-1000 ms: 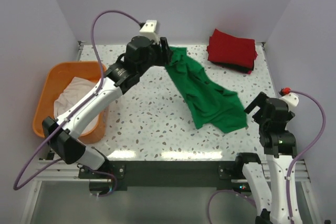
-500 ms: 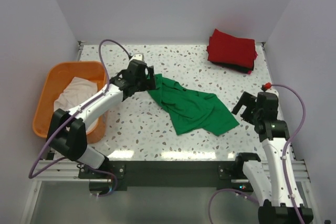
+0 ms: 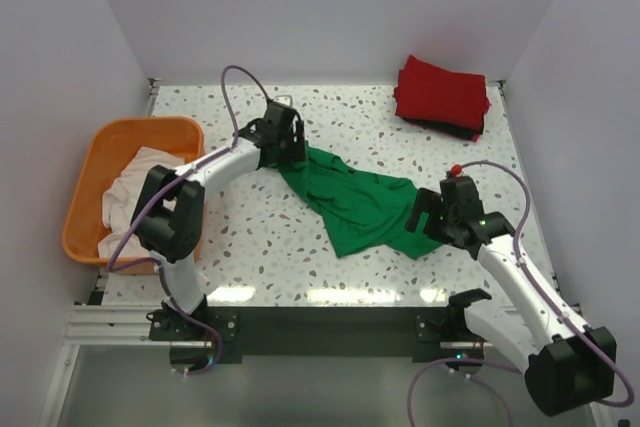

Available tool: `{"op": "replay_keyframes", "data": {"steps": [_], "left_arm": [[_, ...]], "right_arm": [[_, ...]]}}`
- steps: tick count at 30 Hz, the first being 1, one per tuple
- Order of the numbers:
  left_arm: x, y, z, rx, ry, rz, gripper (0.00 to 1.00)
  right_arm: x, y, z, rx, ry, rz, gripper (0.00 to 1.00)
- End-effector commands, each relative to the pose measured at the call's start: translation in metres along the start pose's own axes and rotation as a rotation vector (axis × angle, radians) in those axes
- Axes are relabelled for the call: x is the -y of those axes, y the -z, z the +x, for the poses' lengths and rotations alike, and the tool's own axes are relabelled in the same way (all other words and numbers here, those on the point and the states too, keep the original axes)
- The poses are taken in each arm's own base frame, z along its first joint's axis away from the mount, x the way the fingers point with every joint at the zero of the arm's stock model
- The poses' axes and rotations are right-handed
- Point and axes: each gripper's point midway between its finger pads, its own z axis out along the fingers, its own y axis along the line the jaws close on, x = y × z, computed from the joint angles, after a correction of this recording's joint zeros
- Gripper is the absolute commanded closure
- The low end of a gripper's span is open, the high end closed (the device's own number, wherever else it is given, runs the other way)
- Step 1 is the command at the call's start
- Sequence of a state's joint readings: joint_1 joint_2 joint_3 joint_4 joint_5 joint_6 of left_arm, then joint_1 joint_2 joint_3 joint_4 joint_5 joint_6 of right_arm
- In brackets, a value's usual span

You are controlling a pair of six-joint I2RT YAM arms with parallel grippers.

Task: Fold and stack the t-shirts
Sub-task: Flatten the tshirt out

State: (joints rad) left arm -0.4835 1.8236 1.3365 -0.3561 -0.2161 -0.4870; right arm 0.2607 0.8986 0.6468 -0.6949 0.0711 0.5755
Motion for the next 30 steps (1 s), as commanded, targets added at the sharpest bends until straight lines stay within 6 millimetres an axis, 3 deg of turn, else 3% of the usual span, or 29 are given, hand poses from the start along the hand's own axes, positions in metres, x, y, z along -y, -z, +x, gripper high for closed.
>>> {"op": "replay_keyframes", "data": {"steps": [1, 3, 5, 8, 9, 13, 17, 20, 21, 23, 24, 25, 27, 28, 30], "left_arm": [[-0.011, -0.015, -0.021, 0.029, 0.003, -0.018, 0.30], [-0.012, -0.022, -0.018, 0.014, 0.003, -0.015, 0.40], [-0.012, -0.030, -0.009, -0.014, 0.003, -0.008, 0.41], [-0.009, -0.040, 0.004, -0.051, -0.001, 0.013, 0.52], [-0.011, -0.042, 0.007, -0.058, -0.002, 0.007, 0.66], [-0.021, -0.049, 0.006, -0.058, 0.010, -0.035, 0.99], [-0.024, -0.040, -0.014, -0.004, 0.024, -0.036, 1.00], [-0.029, -0.019, -0.032, 0.065, 0.032, -0.050, 1.00], [-0.030, -0.013, -0.038, 0.087, 0.034, -0.052, 1.00], [-0.038, 0.005, -0.048, 0.139, 0.047, -0.081, 1.00], [-0.043, 0.011, -0.050, 0.151, 0.059, -0.097, 1.00], [-0.048, 0.025, -0.058, 0.181, 0.068, -0.119, 1.00], [-0.055, 0.042, -0.068, 0.221, 0.084, -0.140, 1.00], [-0.059, 0.062, -0.081, 0.270, 0.100, -0.145, 1.00], [-0.060, 0.086, -0.096, 0.326, 0.118, -0.141, 1.00]], "right_arm": [[-0.001, -0.011, -0.002, 0.023, -0.056, 0.033, 0.01], [-0.007, -0.016, 0.006, -0.001, -0.044, 0.017, 0.01], [-0.011, -0.022, 0.015, -0.027, -0.030, 0.024, 0.01], [-0.010, -0.031, 0.028, -0.061, -0.011, 0.050, 0.01], [-0.009, -0.034, 0.031, -0.069, -0.005, 0.058, 0.01], [-0.011, -0.045, 0.042, -0.101, 0.005, 0.067, 0.01], [-0.013, -0.057, 0.043, -0.102, 0.017, 0.081, 0.05], [-0.012, -0.064, 0.039, -0.100, 0.025, 0.110, 0.30], [-0.010, -0.066, 0.036, -0.086, 0.026, 0.128, 0.48], [-0.006, -0.068, 0.031, -0.071, 0.022, 0.170, 0.68], [-0.004, -0.067, 0.027, -0.057, 0.021, 0.193, 0.86], [0.002, -0.065, 0.019, -0.025, 0.019, 0.236, 0.94], [0.001, -0.046, -0.006, 0.035, 0.025, 0.268, 1.00], [0.006, -0.036, -0.024, 0.100, 0.037, 0.313, 1.00], [-0.004, 0.002, -0.065, 0.224, 0.022, 0.307, 1.00]]}}
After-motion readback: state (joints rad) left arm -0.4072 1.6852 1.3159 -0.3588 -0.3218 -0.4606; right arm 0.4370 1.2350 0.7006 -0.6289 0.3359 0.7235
